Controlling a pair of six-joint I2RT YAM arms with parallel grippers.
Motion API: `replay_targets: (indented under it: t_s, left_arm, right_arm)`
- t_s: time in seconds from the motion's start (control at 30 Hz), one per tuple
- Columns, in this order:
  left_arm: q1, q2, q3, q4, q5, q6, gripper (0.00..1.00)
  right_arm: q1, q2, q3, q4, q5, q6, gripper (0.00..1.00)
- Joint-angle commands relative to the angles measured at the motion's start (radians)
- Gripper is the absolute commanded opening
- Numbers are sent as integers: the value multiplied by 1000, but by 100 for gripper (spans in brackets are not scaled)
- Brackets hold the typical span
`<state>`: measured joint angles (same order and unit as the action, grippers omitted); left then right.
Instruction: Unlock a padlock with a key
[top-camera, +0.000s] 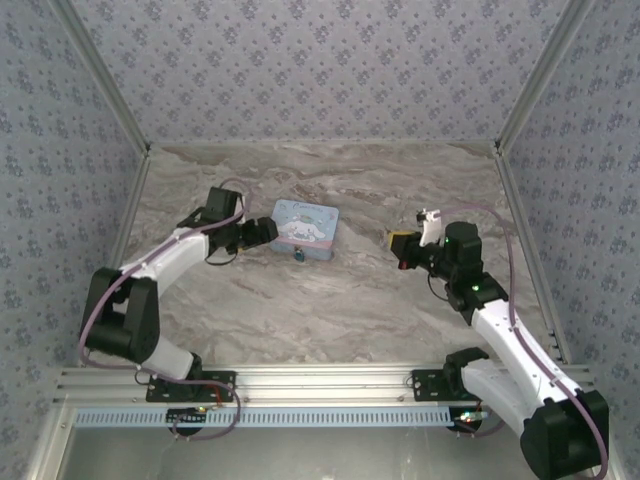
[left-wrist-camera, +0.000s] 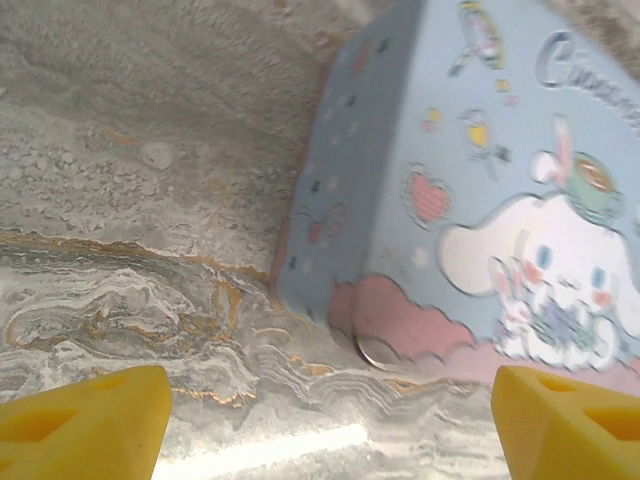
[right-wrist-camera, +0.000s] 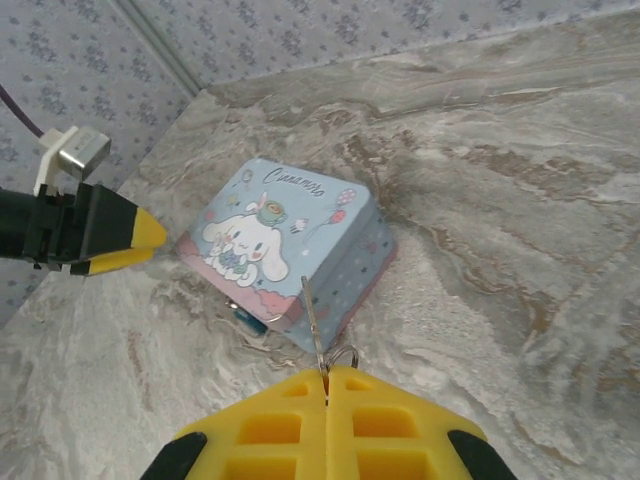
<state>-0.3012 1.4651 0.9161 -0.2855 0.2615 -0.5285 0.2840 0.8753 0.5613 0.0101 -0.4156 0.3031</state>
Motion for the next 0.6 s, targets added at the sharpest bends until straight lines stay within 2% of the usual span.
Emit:
replay_targets:
  t_s: [0.0,0.33,0.57]
  left_arm:
    - [-7,-112,-65,124,31,64,84]
    - [-119,-342,-297,406,40,182,87]
    - [-121,-385,-384,457,101,155,89]
  right_arm:
    - [50,38,52,45,-5,16,0]
    - [200,247,123,221,9,147,0]
    - [211,402,198,229,-38,318,0]
